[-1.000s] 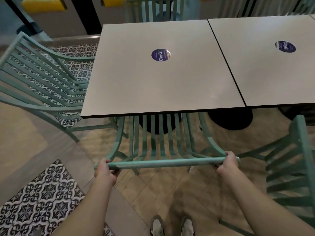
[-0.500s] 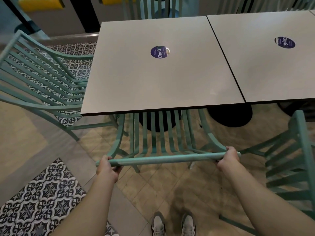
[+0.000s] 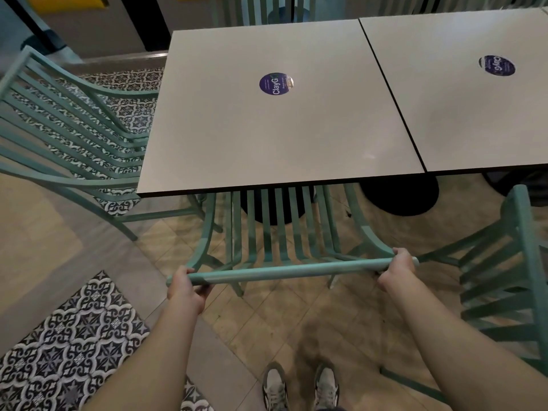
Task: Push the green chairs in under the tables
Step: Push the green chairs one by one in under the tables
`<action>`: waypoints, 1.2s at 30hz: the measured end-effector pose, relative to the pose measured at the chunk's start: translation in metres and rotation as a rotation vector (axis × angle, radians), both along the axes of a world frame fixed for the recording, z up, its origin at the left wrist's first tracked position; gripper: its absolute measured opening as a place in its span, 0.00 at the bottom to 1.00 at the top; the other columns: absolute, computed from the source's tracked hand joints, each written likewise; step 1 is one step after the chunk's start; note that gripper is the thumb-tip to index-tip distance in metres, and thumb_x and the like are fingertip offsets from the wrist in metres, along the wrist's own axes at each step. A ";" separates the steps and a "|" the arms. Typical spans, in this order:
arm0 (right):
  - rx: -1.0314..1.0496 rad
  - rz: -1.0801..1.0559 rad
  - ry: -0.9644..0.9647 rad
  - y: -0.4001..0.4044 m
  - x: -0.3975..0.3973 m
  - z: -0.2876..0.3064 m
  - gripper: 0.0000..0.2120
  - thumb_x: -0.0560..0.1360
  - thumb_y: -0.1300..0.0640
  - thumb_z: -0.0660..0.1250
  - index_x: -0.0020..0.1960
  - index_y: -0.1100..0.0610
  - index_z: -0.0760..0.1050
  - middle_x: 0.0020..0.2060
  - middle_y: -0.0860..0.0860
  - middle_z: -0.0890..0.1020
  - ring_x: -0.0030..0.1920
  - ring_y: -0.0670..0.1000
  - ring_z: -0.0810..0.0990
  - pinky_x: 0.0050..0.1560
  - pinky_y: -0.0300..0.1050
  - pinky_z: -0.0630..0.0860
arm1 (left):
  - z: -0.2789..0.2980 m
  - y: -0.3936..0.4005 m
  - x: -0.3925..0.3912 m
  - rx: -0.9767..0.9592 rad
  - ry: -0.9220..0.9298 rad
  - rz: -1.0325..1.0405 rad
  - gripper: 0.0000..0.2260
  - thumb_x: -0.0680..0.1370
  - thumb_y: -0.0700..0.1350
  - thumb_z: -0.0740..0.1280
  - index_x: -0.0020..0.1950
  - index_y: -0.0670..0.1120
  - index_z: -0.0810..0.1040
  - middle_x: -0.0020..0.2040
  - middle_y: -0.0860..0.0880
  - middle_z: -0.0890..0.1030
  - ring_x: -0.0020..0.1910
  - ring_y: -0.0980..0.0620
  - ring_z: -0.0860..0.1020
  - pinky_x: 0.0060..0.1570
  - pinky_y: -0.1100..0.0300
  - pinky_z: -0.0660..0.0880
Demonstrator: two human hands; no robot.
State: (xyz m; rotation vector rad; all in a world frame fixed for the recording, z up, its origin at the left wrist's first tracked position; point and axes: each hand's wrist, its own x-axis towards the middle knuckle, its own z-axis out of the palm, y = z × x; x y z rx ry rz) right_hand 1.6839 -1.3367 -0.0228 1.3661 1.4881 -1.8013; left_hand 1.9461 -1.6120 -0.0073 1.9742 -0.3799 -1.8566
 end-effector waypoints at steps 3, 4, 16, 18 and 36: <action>-0.010 0.017 0.002 0.001 0.000 -0.002 0.23 0.73 0.52 0.68 0.66 0.56 0.69 0.57 0.57 0.76 0.53 0.59 0.78 0.55 0.61 0.78 | 0.001 0.000 0.000 0.009 0.009 -0.007 0.18 0.78 0.42 0.64 0.67 0.45 0.67 0.51 0.39 0.74 0.54 0.37 0.77 0.55 0.45 0.78; -0.012 0.025 0.006 0.002 0.000 -0.002 0.23 0.73 0.52 0.67 0.66 0.57 0.69 0.57 0.57 0.76 0.54 0.59 0.78 0.55 0.61 0.78 | 0.001 0.000 0.000 0.008 0.006 -0.009 0.18 0.78 0.41 0.64 0.67 0.45 0.67 0.52 0.39 0.74 0.54 0.37 0.77 0.56 0.45 0.78; -0.096 0.092 0.060 0.010 0.008 -0.005 0.25 0.75 0.49 0.67 0.68 0.57 0.66 0.58 0.58 0.76 0.55 0.60 0.78 0.57 0.61 0.77 | -0.002 0.001 0.014 0.031 0.086 -0.102 0.16 0.79 0.49 0.65 0.63 0.44 0.70 0.60 0.38 0.76 0.53 0.38 0.79 0.56 0.46 0.78; -0.185 0.104 0.085 0.017 0.015 0.001 0.26 0.77 0.46 0.65 0.70 0.56 0.64 0.60 0.59 0.75 0.57 0.61 0.77 0.59 0.60 0.75 | -0.006 0.004 0.018 0.017 0.088 -0.193 0.18 0.78 0.54 0.66 0.62 0.45 0.71 0.59 0.39 0.76 0.55 0.39 0.78 0.58 0.44 0.76; -0.182 -0.375 0.292 0.188 0.107 0.010 0.28 0.78 0.43 0.62 0.74 0.51 0.62 0.67 0.60 0.71 0.57 0.59 0.76 0.59 0.56 0.73 | 0.010 0.207 -0.130 0.019 0.130 -1.535 0.22 0.77 0.60 0.63 0.63 0.47 0.74 0.58 0.44 0.80 0.55 0.43 0.80 0.55 0.46 0.77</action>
